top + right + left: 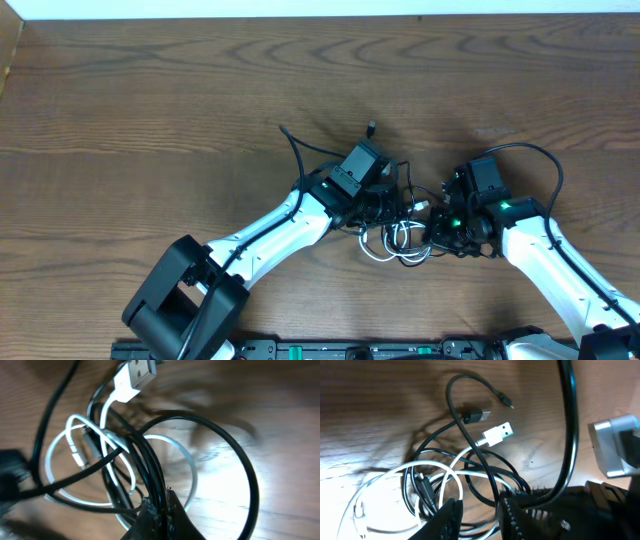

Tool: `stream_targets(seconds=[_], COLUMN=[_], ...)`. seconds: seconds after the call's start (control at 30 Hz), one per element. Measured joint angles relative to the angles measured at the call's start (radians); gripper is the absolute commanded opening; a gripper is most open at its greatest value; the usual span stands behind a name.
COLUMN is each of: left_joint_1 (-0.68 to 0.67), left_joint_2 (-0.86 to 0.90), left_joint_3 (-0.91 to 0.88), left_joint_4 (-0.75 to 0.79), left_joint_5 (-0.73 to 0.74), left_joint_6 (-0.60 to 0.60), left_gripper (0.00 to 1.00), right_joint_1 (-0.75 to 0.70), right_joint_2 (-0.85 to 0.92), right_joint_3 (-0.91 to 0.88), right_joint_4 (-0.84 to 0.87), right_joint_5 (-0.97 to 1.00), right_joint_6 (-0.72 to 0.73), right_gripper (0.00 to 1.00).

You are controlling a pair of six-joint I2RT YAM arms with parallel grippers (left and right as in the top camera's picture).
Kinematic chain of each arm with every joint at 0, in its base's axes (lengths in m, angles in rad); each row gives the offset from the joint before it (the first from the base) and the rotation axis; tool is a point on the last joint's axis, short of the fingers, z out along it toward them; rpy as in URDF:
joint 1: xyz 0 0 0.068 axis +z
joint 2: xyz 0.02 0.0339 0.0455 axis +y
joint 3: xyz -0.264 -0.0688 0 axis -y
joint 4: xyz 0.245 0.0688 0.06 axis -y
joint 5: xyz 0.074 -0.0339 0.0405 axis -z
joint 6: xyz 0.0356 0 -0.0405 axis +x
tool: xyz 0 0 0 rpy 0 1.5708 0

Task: Untangle cables

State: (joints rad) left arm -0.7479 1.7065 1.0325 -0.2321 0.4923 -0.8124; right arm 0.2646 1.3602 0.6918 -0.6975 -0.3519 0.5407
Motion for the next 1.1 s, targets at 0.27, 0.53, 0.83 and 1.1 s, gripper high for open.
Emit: stream_targets(seconds=[0.27,0.53,0.83,1.1], left_joint_1=[0.0,0.0,-0.023,-0.025], left_joint_2=[0.0,0.0,0.0,0.0], left_joint_3=[0.0,0.0,0.0,0.0], left_joint_4=[0.027,0.049,0.063,0.057], left_joint_5=[0.008,0.008,0.041,0.045], left_joint_6=[0.0,0.0,0.0,0.001], left_gripper=[0.29,0.31,0.35,0.35], right_joint_1=[0.0,0.0,0.0,0.0], right_joint_2=[0.0,0.0,0.0,0.0], right_joint_3=[0.0,0.0,0.0,0.0], right_joint_4=[0.008,0.021,0.022,0.022], right_joint_5=[0.038,0.038,0.039,0.039], right_joint_6=[0.004,0.004,0.004,0.004], right_gripper=[0.01,0.01,0.01,0.01])
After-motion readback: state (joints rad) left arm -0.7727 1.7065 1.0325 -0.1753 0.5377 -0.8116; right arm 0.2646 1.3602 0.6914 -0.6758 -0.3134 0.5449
